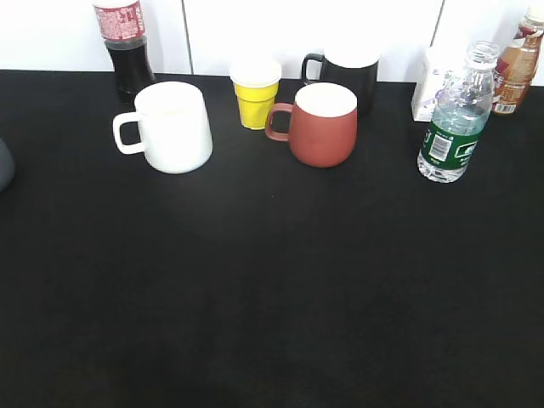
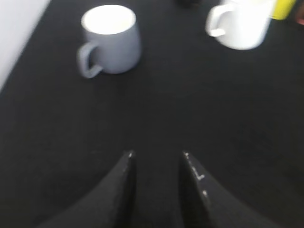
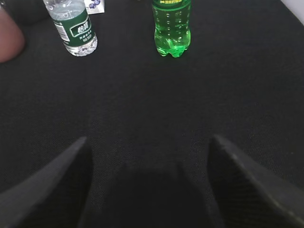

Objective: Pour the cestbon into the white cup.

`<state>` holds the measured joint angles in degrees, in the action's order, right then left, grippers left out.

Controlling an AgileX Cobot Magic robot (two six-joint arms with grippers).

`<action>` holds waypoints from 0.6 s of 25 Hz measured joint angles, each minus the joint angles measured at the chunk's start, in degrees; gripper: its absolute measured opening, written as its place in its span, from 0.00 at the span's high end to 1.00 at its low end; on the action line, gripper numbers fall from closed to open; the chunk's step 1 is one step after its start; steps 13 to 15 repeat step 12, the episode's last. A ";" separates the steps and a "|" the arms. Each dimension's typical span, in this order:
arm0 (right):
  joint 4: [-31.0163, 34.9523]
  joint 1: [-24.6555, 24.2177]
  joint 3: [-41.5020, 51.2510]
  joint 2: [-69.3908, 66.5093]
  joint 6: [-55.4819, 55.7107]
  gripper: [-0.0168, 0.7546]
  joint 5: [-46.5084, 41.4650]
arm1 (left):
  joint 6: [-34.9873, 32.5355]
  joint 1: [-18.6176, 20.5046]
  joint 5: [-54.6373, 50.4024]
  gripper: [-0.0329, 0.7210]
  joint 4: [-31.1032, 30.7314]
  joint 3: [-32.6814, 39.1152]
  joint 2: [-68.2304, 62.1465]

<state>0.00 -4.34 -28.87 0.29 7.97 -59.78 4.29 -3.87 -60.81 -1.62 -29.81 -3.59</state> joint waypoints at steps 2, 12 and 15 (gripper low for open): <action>0.00 0.00 0.00 0.00 0.00 0.24 0.00 | 0.00 1.60 0.06 0.64 0.05 0.00 2.42; 0.00 0.00 0.07 0.18 0.00 0.24 0.06 | -0.10 7.57 0.05 0.64 0.05 0.00 3.98; 0.00 0.00 0.07 0.18 0.00 0.24 0.06 | -0.10 7.57 0.05 0.64 0.05 0.00 3.98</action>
